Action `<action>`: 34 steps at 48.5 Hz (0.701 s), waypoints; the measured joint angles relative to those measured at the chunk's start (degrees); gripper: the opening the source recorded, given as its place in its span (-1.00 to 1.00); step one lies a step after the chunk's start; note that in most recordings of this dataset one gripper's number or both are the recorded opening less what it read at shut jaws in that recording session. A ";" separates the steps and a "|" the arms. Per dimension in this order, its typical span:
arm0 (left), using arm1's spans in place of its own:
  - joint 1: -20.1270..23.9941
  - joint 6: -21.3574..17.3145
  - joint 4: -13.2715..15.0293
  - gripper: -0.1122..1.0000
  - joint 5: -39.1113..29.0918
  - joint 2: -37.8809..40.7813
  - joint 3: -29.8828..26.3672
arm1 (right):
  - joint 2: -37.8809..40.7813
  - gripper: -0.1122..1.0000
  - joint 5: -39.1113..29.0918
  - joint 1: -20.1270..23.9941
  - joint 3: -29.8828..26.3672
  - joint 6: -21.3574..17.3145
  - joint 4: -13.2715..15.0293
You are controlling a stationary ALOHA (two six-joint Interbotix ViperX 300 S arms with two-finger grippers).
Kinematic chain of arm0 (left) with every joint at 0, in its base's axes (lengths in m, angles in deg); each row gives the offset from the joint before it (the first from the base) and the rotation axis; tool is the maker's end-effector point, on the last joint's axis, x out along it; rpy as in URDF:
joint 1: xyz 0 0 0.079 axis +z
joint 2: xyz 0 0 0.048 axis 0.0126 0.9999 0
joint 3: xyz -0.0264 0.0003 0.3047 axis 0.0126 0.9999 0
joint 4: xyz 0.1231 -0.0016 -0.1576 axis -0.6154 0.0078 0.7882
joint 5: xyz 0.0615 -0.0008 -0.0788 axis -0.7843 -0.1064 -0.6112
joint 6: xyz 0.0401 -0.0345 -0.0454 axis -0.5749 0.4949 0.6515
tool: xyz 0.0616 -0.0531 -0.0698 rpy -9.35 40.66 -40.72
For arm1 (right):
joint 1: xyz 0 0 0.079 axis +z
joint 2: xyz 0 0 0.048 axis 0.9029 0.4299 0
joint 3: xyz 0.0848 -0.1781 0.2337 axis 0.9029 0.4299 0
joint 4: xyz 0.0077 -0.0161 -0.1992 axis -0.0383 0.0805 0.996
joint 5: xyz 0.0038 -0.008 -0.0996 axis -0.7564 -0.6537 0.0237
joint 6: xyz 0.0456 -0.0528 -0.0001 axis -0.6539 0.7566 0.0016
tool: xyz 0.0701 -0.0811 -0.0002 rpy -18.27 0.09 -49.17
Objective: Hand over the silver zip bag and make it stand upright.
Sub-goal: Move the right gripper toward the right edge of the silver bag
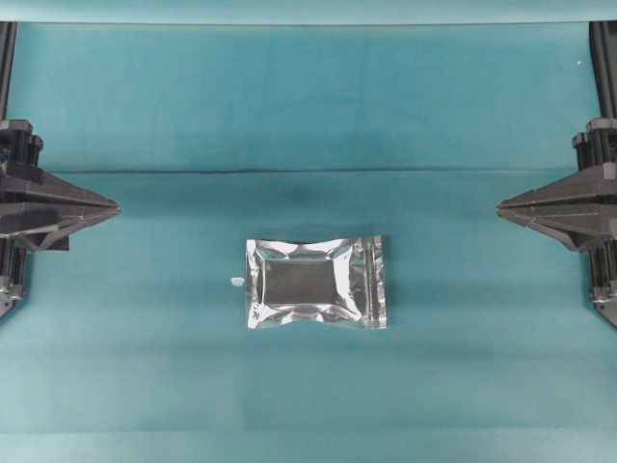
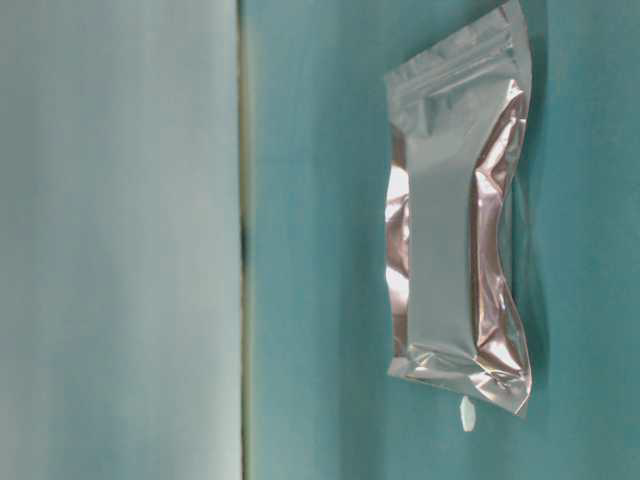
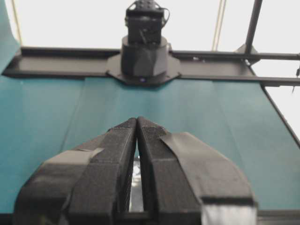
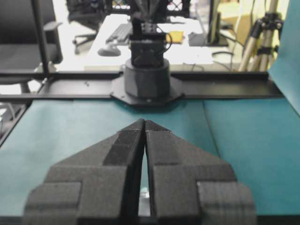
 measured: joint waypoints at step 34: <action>0.62 0.97 -1.14 -0.77 -8.09 8.79 -5.54 | 11.95 -0.79 -16.96 -1.49 -3.69 -37.79 -8.17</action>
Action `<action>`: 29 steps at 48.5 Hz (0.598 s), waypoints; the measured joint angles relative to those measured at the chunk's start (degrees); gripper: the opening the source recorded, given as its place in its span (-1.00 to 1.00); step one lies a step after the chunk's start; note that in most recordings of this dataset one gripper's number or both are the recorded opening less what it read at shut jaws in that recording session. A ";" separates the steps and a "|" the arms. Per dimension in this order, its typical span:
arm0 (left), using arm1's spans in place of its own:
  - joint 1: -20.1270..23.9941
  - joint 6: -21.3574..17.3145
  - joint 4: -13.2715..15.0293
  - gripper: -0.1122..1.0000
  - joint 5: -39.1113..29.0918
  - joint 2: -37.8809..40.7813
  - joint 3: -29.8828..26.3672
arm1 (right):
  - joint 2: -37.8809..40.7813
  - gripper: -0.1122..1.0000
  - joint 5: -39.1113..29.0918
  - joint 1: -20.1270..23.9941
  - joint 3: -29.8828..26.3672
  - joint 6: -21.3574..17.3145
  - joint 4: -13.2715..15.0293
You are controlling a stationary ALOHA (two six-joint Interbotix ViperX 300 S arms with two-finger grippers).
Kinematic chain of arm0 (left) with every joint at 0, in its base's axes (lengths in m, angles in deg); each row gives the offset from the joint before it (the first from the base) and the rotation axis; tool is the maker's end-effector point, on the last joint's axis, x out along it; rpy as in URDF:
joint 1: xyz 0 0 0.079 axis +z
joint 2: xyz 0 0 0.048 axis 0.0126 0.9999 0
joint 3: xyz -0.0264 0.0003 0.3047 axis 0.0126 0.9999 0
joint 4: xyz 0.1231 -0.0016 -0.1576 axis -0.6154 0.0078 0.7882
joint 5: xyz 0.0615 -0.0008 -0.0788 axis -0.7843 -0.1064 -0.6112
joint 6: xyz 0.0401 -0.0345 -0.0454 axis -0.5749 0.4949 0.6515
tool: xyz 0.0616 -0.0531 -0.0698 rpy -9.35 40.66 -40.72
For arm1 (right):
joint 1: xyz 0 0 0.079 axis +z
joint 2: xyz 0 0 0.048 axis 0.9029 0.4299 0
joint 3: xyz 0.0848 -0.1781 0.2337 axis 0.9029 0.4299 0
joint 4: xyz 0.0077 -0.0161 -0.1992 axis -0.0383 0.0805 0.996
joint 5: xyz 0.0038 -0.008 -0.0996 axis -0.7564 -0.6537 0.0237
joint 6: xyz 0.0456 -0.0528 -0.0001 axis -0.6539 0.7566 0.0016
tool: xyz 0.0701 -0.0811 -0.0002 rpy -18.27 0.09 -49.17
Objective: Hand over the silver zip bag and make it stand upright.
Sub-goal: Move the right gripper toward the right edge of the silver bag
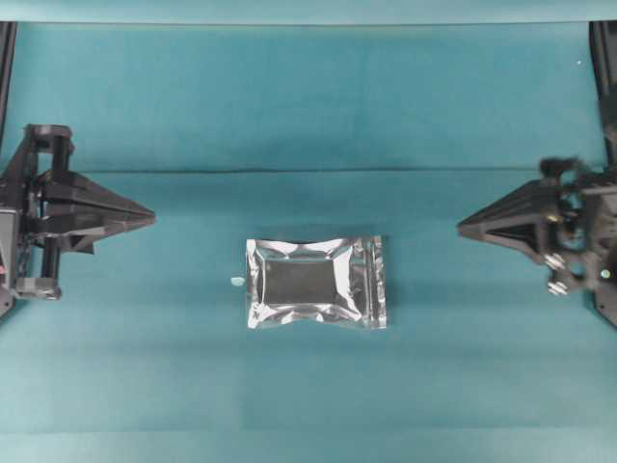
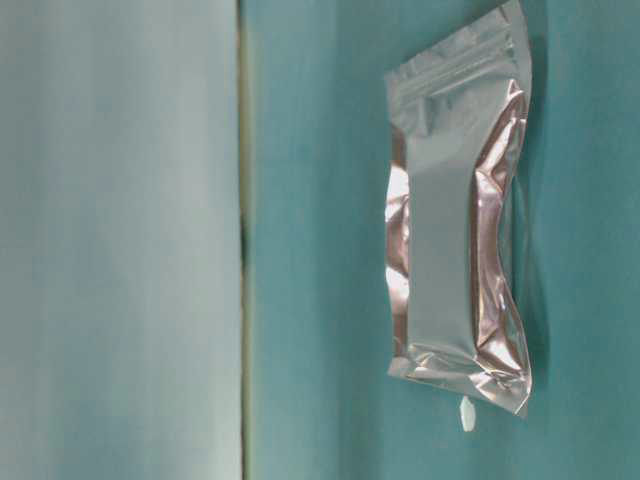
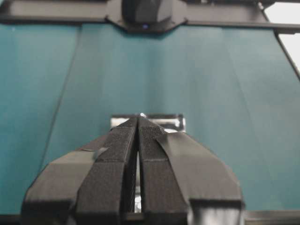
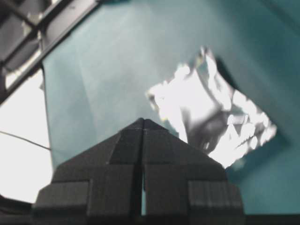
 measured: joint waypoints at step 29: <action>0.00 0.35 0.00 -0.77 -5.19 -0.18 -2.20 | 20.48 0.97 2.81 -0.18 -4.66 -15.64 -3.60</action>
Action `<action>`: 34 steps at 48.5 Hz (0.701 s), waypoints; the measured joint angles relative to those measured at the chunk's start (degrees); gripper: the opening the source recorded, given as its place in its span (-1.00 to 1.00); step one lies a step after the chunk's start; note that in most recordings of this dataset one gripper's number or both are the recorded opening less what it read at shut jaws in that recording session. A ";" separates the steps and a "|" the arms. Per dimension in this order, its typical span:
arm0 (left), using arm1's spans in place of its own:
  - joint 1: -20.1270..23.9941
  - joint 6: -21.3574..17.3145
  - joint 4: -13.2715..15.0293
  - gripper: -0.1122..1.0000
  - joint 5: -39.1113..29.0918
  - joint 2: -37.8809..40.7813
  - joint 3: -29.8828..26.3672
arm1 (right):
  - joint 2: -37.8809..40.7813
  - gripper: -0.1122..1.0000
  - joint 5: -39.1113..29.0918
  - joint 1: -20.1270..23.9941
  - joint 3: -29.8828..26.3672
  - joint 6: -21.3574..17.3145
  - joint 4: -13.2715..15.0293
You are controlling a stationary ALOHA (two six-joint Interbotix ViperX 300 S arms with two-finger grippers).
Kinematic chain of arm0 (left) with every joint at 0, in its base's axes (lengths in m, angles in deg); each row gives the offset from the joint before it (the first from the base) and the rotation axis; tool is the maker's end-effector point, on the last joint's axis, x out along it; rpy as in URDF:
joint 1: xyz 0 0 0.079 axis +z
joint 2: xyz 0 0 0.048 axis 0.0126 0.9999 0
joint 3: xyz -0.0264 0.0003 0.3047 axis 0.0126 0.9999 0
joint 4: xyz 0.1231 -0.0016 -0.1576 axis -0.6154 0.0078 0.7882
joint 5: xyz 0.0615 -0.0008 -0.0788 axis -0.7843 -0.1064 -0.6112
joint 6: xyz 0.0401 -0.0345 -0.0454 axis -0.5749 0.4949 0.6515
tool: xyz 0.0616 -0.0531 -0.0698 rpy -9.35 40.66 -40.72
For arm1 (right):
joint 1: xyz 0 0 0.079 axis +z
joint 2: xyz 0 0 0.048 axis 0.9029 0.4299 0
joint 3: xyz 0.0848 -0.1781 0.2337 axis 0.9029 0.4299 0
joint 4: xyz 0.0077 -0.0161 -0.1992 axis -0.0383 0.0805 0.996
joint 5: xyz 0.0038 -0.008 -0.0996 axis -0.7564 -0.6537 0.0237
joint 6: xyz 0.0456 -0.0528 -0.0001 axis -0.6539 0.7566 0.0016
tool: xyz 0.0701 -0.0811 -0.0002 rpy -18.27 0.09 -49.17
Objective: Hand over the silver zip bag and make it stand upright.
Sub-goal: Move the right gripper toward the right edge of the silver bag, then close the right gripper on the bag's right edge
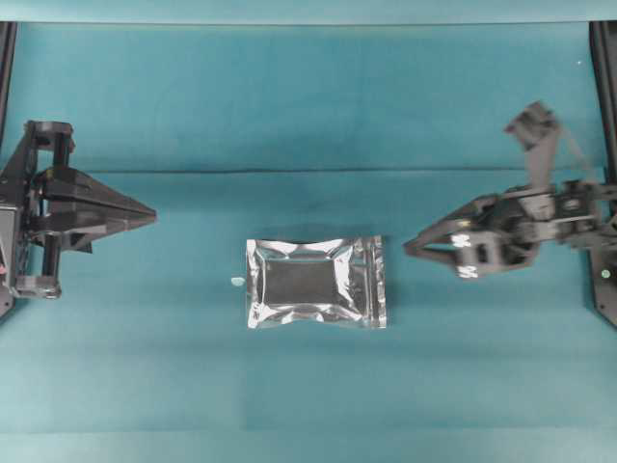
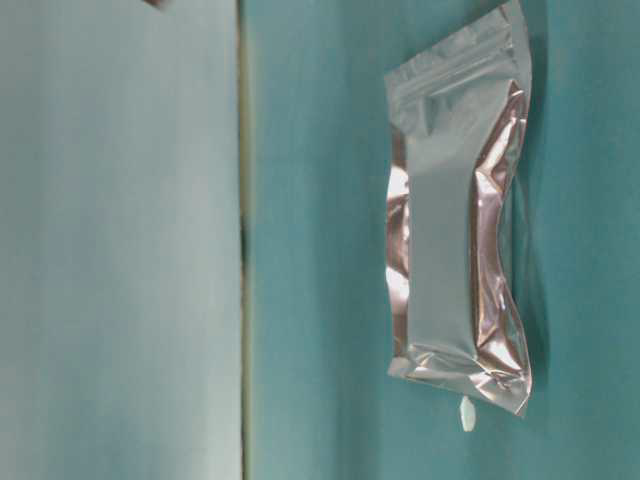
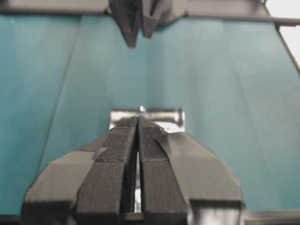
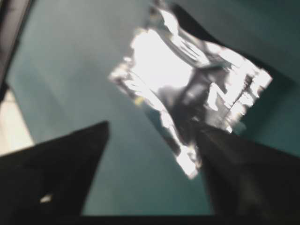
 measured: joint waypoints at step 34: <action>0.00 0.00 0.00 -0.77 -2.11 2.02 -0.97 | 16.61 0.94 3.60 2.72 -2.55 -14.24 -0.44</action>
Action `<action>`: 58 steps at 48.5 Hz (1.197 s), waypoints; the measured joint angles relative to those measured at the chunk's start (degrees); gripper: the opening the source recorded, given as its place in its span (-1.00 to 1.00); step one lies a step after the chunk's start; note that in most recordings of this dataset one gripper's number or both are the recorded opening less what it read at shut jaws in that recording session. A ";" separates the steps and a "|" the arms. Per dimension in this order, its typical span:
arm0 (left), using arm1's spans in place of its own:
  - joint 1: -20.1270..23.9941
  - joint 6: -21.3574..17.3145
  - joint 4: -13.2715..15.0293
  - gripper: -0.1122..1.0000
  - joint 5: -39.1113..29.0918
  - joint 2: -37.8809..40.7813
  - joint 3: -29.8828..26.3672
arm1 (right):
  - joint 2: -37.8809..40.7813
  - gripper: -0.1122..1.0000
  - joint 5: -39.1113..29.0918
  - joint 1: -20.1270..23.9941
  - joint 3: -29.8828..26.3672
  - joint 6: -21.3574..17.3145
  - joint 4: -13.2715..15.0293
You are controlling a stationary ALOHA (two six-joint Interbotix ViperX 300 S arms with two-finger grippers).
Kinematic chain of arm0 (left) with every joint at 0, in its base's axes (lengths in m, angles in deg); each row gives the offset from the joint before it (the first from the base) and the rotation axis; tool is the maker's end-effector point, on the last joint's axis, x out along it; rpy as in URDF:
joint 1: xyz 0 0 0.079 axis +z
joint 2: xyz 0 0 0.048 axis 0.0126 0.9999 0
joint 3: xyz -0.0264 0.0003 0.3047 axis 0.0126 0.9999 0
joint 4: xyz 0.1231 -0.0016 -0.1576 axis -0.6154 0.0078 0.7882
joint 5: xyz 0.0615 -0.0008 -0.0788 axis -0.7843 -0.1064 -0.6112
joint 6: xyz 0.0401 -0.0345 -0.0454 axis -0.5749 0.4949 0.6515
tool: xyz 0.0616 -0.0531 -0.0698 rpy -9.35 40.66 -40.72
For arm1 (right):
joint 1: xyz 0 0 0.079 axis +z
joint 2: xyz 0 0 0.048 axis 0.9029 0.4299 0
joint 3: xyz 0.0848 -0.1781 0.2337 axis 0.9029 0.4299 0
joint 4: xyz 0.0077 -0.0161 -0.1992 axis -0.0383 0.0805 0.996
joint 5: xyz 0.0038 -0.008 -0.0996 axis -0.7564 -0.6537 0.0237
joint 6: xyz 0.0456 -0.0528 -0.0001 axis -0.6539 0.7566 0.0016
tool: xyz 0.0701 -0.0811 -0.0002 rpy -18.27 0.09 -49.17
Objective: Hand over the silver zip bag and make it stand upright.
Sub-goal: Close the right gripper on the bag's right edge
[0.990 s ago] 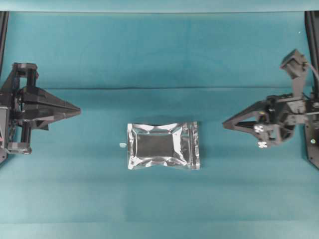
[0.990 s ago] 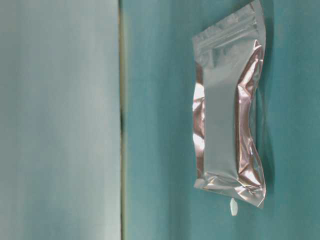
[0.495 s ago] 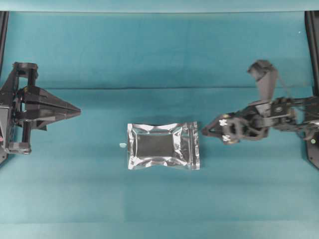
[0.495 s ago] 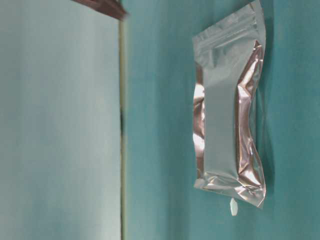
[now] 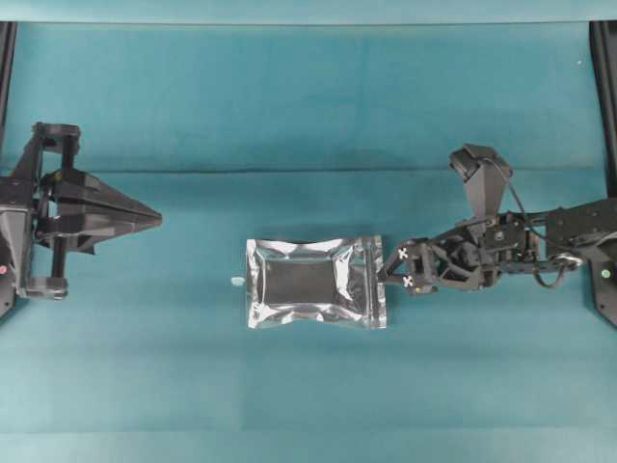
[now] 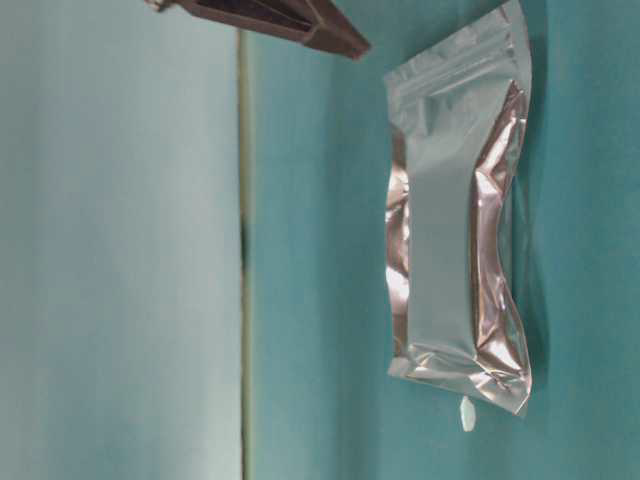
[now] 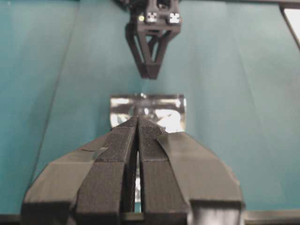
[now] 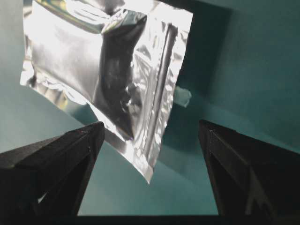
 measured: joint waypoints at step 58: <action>0.00 -0.18 0.00 -0.77 -1.05 0.88 -0.09 | 13.54 0.33 10.28 -0.18 -4.39 -1.14 -0.26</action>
